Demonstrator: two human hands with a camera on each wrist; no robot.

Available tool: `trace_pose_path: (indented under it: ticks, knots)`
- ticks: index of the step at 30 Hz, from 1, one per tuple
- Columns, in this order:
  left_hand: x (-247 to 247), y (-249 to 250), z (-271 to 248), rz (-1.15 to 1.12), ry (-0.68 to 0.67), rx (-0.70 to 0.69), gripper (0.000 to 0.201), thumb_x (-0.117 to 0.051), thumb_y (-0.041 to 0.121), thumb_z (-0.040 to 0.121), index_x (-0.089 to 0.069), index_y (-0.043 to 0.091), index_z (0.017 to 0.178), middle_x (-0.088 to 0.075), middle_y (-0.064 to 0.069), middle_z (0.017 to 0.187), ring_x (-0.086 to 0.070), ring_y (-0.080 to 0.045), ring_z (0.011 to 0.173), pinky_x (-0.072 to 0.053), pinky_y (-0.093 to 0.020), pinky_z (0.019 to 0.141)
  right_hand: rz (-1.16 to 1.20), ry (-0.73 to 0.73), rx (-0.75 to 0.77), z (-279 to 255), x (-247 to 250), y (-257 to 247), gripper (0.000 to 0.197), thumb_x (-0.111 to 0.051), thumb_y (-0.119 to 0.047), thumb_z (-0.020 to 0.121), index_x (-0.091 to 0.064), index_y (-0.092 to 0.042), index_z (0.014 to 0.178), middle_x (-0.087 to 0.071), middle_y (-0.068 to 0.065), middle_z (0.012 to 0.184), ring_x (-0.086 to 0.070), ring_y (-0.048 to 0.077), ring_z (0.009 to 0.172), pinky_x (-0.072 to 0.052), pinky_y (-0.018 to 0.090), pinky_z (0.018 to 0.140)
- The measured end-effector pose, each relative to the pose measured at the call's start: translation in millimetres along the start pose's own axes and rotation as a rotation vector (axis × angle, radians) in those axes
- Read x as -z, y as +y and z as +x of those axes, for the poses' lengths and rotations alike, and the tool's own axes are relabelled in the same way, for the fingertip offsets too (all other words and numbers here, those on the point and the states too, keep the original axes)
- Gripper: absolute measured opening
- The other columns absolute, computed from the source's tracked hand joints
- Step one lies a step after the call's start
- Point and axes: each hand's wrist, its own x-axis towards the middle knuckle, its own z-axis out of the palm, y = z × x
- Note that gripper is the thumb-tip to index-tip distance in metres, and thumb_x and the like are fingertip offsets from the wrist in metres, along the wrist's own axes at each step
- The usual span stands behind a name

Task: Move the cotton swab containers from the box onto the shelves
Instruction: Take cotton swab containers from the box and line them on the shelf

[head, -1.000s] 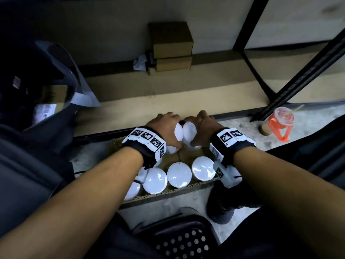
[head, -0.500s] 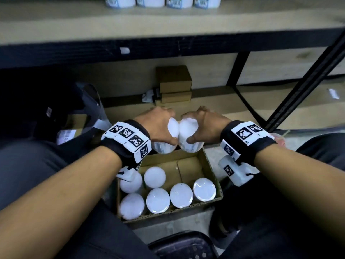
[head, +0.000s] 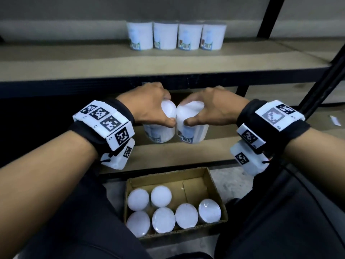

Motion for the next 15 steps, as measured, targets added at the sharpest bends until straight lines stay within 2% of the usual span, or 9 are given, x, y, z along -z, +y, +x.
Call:
trace_pose_path:
  ticks: [2,4,7,11,12,15]
  knots:
    - [17.6,-1.5,-2.9,0.006,0.027,0.01,0.061,-0.061,0.07,0.052,-0.07,0.028,0.096,-0.06,0.001,0.101,-0.059,-0.021,0.094,-0.053,-0.038,0.084,0.005,0.025,0.018,2.3,12.7,-7.0,0.057,-0.062,-0.066,0.062,-0.063,-0.049,0.116,-0.068,-0.017,0.113,-0.061,0.012,0.105,-0.052,0.031,0.089]
    - [36.0,-2.7,-7.8,0.012,0.049,0.031,0.064,-0.058,0.07,0.052,-0.071,0.027,0.098,-0.065,0.0,0.099,-0.06,-0.023,0.093,-0.055,-0.038,0.082,0.037,0.058,0.021,2.1,25.4,-14.3,0.056,-0.06,-0.069,0.06,-0.064,-0.051,0.113,-0.069,-0.015,0.113,-0.061,0.013,0.105,-0.053,0.035,0.089]
    - [60.9,-6.5,-16.6,0.031,0.088,0.049,0.061,-0.057,0.071,0.056,-0.071,0.026,0.095,-0.068,-0.002,0.094,-0.061,-0.025,0.089,-0.056,-0.037,0.078,0.056,0.133,0.047,1.9,42.1,-23.1,0.053,-0.059,-0.069,0.062,-0.065,-0.051,0.112,-0.068,-0.016,0.117,-0.059,0.013,0.107,-0.051,0.034,0.092]
    - [90.1,-16.2,-26.2,0.019,0.141,0.105,0.073,-0.062,0.071,0.058,-0.068,0.029,0.118,-0.068,0.006,0.118,-0.061,-0.02,0.105,-0.052,-0.032,0.09,0.037,0.205,0.096,9.5,60.5,-39.0,0.051,-0.059,-0.072,0.064,-0.066,-0.053,0.111,-0.066,-0.015,0.122,-0.057,0.012,0.113,-0.049,0.032,0.094]
    - [96.5,-19.4,-27.4,0.026,0.146,0.112,0.075,-0.06,0.073,0.057,-0.068,0.031,0.118,-0.067,0.008,0.119,-0.06,-0.019,0.106,-0.051,-0.032,0.09,0.035,0.216,0.103,12.7,65.1,-42.8,0.05,-0.059,-0.073,0.064,-0.065,-0.054,0.11,-0.065,-0.015,0.123,-0.055,0.013,0.117,-0.049,0.034,0.095]
    - [117.1,-29.0,-31.0,0.052,0.161,0.132,0.062,-0.057,0.073,0.057,-0.07,0.034,0.104,-0.07,0.006,0.104,-0.062,-0.02,0.095,-0.055,-0.037,0.083,0.054,0.24,0.127,23.0,78.2,-55.2,0.046,-0.06,-0.073,0.065,-0.065,-0.055,0.107,-0.064,-0.016,0.124,-0.049,0.014,0.123,-0.047,0.037,0.098]
